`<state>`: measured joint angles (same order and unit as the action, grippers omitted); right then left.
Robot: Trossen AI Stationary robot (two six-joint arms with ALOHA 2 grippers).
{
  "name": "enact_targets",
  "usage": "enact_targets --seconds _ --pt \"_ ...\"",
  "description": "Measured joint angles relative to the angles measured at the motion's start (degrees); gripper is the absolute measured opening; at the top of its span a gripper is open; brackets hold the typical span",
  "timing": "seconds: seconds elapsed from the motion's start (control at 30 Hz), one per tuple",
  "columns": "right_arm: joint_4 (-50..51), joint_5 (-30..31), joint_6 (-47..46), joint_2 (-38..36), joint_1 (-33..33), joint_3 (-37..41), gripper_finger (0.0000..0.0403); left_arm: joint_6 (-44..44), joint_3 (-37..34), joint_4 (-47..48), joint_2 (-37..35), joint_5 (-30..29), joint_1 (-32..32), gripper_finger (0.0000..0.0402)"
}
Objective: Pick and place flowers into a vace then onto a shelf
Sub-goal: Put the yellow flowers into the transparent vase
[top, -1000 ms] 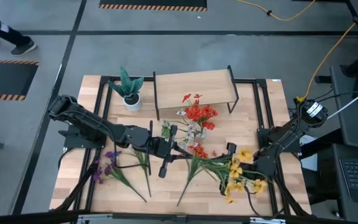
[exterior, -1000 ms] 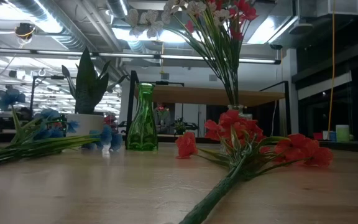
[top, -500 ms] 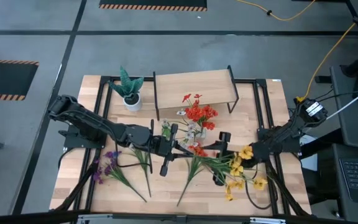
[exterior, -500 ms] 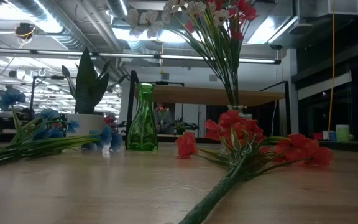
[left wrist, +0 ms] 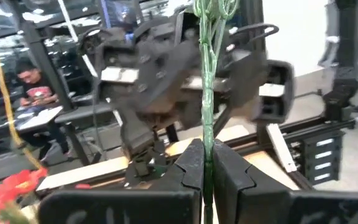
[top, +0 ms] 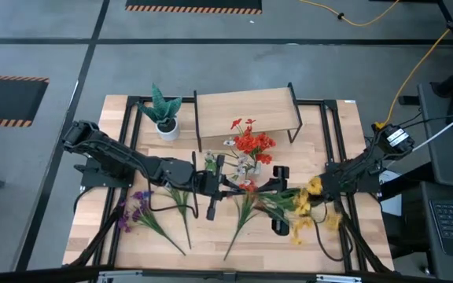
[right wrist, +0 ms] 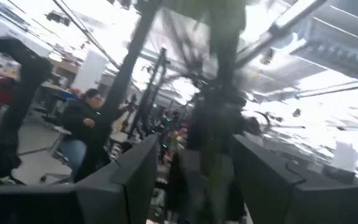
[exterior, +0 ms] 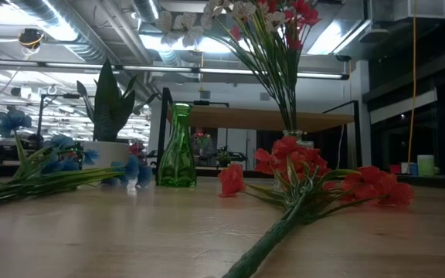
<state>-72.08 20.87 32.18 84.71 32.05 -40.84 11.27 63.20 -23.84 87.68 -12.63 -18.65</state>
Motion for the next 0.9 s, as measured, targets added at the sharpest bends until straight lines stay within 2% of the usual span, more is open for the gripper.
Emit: enact_targets --seconds 0.57,0.7,0.9 --pt "1.1 -0.2 1.1 0.0 0.0 -1.3 0.0199 -1.0 0.0 1.0 0.0 -1.4 0.1 0.0008" --pt "1.1 -0.1 1.2 0.0 0.0 -1.3 0.0167 -0.9 0.0 0.5 0.0 -1.9 0.0 0.0008" --pt "1.1 0.2 1.2 0.0 0.0 -1.3 0.0091 -0.9 0.0 1.0 0.0 -2.0 0.0 0.0008"
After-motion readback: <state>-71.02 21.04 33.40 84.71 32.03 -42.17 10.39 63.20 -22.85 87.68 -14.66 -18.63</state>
